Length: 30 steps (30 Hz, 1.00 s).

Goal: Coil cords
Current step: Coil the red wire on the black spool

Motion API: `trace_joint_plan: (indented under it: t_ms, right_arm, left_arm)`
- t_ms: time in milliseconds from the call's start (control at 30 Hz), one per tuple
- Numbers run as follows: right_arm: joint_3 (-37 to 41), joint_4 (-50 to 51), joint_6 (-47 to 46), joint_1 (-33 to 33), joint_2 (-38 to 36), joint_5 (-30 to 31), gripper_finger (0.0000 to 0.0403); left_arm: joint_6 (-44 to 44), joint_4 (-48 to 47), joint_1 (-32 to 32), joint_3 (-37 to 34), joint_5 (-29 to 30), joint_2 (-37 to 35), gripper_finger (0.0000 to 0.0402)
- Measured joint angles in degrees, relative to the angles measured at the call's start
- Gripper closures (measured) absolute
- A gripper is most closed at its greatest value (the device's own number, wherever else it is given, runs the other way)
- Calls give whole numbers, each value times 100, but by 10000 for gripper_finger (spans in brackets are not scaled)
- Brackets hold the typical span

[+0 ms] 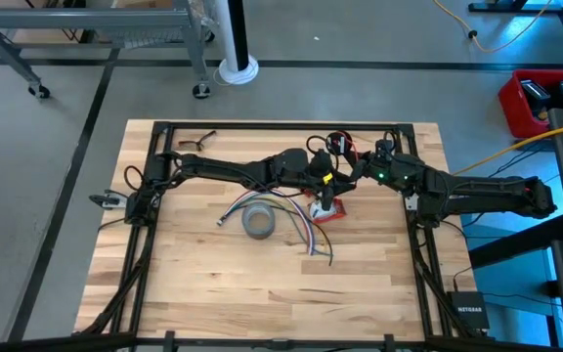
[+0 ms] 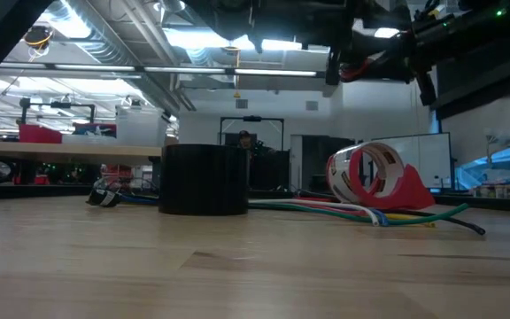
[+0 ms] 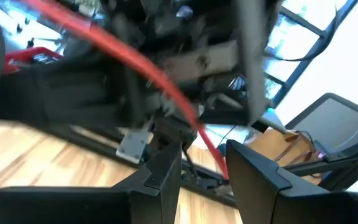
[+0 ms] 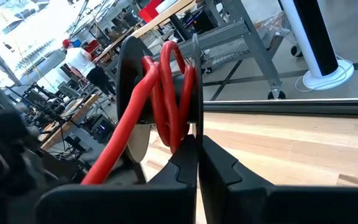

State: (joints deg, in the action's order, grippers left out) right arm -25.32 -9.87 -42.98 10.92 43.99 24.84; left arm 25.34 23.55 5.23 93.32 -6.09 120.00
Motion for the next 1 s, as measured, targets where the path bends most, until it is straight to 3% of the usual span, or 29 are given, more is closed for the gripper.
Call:
trace_joint_plan:
  t_ms: [1000]
  right_arm:
    - [0, -378, 149, 0, 2, 0, 400]
  left_arm:
    - [159, 283, 2, -2, -2, 62, 284]
